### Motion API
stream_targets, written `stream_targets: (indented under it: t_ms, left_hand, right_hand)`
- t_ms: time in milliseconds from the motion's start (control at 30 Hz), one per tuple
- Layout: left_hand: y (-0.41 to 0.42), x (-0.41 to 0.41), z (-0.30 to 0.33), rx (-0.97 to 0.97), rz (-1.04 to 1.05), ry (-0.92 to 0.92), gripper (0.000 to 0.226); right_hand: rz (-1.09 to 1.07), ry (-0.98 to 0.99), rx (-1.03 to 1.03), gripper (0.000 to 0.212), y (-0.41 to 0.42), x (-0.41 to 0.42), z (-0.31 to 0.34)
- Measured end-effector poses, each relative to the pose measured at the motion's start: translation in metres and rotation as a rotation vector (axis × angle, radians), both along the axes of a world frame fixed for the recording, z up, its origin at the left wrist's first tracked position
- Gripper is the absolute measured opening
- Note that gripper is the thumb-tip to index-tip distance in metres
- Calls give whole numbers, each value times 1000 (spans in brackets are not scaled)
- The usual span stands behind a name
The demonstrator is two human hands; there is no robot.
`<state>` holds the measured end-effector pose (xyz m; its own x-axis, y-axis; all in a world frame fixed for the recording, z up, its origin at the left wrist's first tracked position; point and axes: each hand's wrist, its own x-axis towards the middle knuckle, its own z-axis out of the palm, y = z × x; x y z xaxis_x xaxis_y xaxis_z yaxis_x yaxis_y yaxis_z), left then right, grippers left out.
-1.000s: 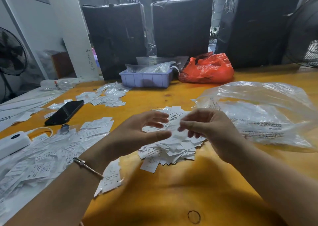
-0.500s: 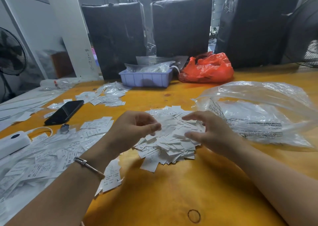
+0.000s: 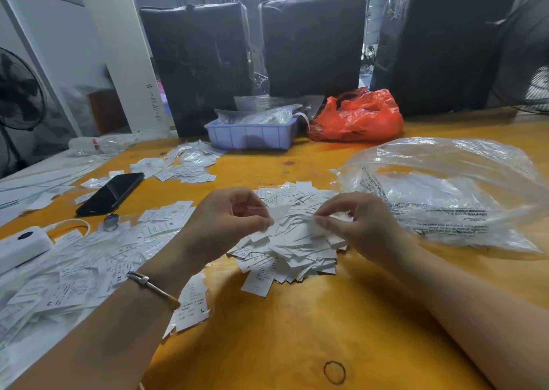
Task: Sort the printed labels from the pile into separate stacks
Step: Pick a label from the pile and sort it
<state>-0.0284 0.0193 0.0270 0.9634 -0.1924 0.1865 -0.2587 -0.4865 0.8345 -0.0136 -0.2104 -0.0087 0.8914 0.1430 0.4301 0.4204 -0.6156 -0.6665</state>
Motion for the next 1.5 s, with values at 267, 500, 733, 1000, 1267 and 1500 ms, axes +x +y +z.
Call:
stream_targets:
  t_ms: [267, 500, 733, 1000, 1267, 1500]
  left_hand:
    - [3, 2, 2, -104, 5, -34, 12]
    - [3, -1, 4, -91, -86, 10, 9]
    - [-1, -4, 4, -114, -147, 13, 35]
    - [-9, -13, 8, -122, -342, 55, 48]
    - [-6, -9, 6, -149, -244, 10, 42]
    - [-5, -10, 5, -47, -176, -151, 25]
  right_hand:
    - [52, 271, 751, 11, -4, -7, 16]
    - [84, 299, 796, 8, -2, -10, 19]
    - [71, 71, 451, 33, 3, -21, 21]
    - [416, 217, 319, 35, 16, -35, 24]
    - [394, 187, 484, 26, 15, -36, 24]
    - [90, -196, 514, 45, 7, -37, 39]
